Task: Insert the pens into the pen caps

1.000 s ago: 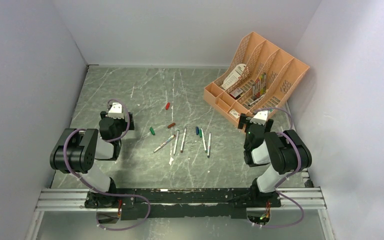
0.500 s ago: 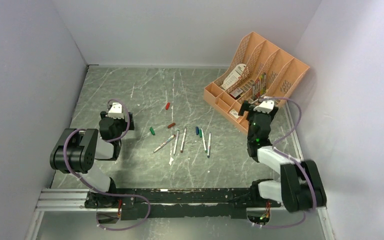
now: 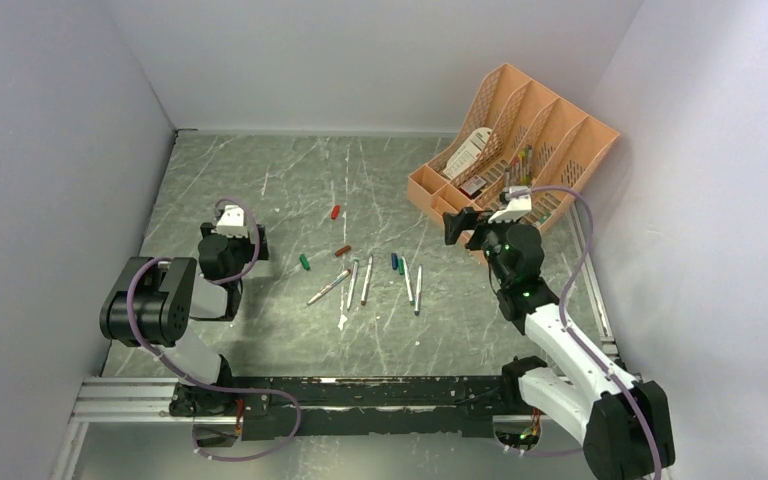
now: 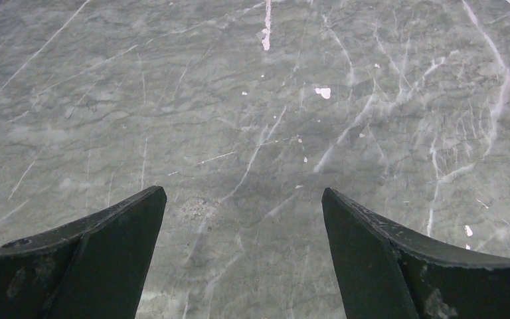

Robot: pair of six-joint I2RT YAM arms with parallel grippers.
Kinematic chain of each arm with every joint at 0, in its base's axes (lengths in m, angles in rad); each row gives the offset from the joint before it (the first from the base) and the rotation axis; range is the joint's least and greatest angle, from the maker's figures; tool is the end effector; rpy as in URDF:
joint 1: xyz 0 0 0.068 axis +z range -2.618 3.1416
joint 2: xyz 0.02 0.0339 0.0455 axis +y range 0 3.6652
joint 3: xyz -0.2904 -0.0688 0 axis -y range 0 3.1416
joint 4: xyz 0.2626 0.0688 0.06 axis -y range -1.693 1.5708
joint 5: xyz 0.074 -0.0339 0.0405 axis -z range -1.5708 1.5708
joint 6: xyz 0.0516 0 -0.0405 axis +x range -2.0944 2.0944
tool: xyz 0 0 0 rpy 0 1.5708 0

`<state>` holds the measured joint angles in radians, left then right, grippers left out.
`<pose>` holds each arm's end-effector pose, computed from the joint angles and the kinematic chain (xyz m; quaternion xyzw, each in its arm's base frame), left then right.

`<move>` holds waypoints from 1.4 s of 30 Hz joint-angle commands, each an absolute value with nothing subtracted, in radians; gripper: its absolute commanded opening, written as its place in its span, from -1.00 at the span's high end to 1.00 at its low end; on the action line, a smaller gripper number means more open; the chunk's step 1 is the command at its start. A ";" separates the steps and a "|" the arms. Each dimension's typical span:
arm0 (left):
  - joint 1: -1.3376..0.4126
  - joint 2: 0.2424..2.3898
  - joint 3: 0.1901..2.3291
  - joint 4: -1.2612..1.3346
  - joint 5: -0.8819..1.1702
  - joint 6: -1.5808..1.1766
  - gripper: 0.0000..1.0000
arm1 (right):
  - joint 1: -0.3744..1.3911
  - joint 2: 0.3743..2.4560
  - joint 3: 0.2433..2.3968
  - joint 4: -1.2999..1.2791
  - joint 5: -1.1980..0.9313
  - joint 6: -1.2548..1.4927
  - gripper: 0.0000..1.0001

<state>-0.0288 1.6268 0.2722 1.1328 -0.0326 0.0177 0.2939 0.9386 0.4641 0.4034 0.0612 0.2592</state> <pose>0.2736 -0.0062 0.1322 0.0080 0.7809 0.0093 0.6245 0.2254 0.0649 0.2723 0.0082 0.7317 0.1645 0.6614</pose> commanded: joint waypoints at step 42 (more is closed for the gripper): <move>-0.018 1.294 0.714 0.422 0.125 -0.528 -0.99 | 0.566 1.221 0.618 -0.078 0.255 0.405 -0.13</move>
<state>-0.0284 1.2476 0.6647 0.5930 0.0452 -0.2920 0.5018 1.1931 0.5774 0.0677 0.1253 0.3916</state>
